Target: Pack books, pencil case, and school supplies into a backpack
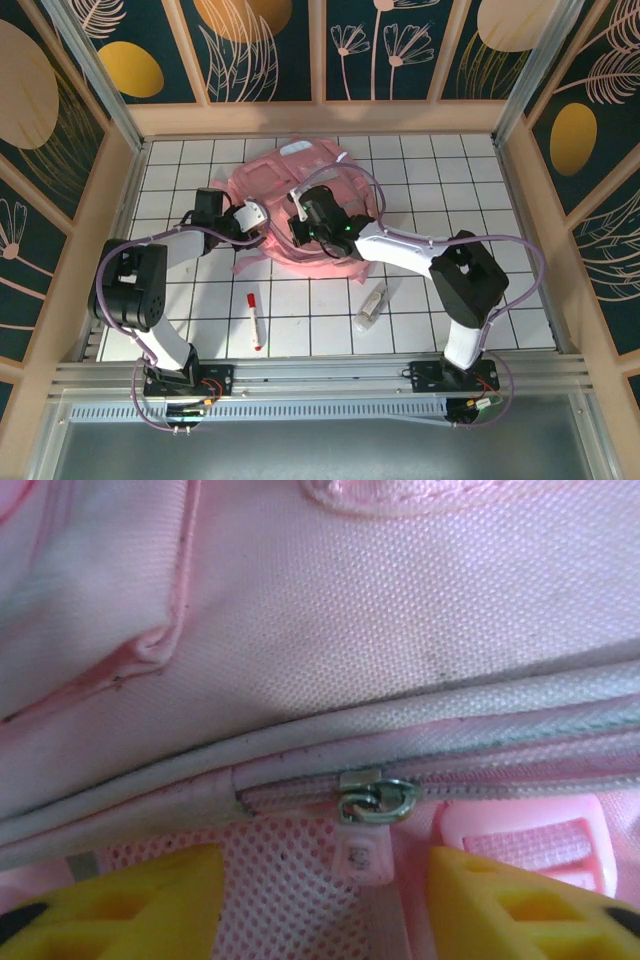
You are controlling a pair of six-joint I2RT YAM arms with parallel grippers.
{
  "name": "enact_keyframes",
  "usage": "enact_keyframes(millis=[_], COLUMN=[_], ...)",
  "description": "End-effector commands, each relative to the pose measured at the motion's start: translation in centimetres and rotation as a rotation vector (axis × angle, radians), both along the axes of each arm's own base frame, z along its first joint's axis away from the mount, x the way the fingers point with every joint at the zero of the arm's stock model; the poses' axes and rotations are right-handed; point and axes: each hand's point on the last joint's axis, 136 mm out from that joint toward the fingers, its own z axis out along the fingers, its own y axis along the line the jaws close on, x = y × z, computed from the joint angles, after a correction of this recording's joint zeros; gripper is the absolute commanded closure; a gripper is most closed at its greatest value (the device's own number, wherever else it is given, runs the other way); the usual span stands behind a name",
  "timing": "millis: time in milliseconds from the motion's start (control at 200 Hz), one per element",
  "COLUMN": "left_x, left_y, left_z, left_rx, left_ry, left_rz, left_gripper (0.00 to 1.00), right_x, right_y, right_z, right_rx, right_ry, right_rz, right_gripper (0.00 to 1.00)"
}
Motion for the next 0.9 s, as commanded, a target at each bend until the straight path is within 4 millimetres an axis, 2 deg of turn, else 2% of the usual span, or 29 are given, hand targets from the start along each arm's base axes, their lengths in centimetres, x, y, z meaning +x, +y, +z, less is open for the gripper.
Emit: enact_keyframes(millis=[0, 165, 345, 540, 726, 896], left_x=[1.1, 0.4, 0.5, -0.3, -2.5, -4.8], left_y=[-1.0, -2.4, -2.4, -2.3, -2.4, -3.3], left_z=[1.4, 2.6, 1.7, 2.7, 4.0, 4.1], left_rx=[-0.044, -0.113, -0.089, -0.102, -0.108, -0.086], left_ry=[-0.073, -0.149, -0.116, -0.133, -0.172, -0.170], left_rz=[-0.014, -0.053, -0.062, -0.061, -0.072, -0.093], left_gripper=[0.52, 0.53, 1.00, 1.00, 1.00, 1.00], right_x=[0.1, 0.0, 0.0, 0.4, 1.8, 3.3], right_y=[0.0, -0.1, -0.1, -0.4, -0.6, 0.2], right_z=[3.9, 3.8, 3.5, 3.1, 2.8, 3.0], right_rx=[0.089, 0.089, 0.089, 0.086, 0.114, 0.136], right_ry=[-0.048, -0.040, -0.030, -0.008, 0.016, 0.007], right_rz=[-0.006, -0.010, -0.015, -0.041, -0.084, -0.099], right_gripper=[1.00, 1.00, 1.00, 1.00, 1.00, 1.00])
